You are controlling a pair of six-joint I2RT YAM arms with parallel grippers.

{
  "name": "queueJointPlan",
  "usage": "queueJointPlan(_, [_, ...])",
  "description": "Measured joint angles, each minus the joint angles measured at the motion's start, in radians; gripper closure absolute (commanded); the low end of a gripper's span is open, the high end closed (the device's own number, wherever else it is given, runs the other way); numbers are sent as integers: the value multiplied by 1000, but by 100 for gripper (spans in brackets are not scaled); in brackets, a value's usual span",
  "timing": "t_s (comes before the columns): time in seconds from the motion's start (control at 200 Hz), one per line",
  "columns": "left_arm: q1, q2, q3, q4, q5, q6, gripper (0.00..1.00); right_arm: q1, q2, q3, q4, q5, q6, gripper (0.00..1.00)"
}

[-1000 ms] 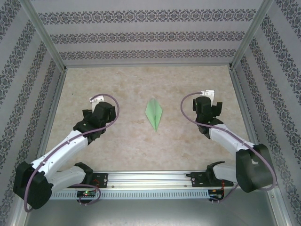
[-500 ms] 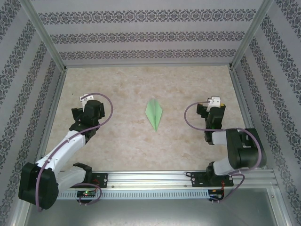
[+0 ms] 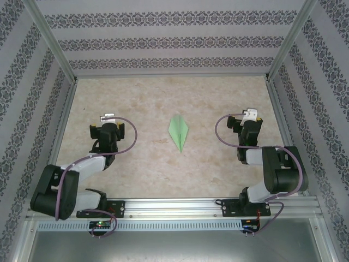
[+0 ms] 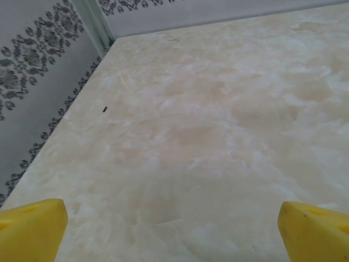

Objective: Fold a paper plane with a square sheet of paper (pick it up from the middle)
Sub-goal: Reset both arms

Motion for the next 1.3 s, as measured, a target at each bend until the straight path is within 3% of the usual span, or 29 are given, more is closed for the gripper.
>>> queueJointPlan(0.19, [33,144,-3,224,80,29,0,0,0,0,0,0,0,2])
queueJointPlan(0.41, [91,216,-3,285,195,29,0,0,0,0,-1,0,0,2])
queueJointPlan(0.485, [101,245,-21,378,226,29,0,0,0,0,-2,0,0,2])
queueJointPlan(1.144, [110,250,-26,397,285,29,0,0,0,0,-2,0,0,2])
queueJointPlan(1.299, [138,250,-22,395,436,44,0,0,0,0,-2,0,0,2])
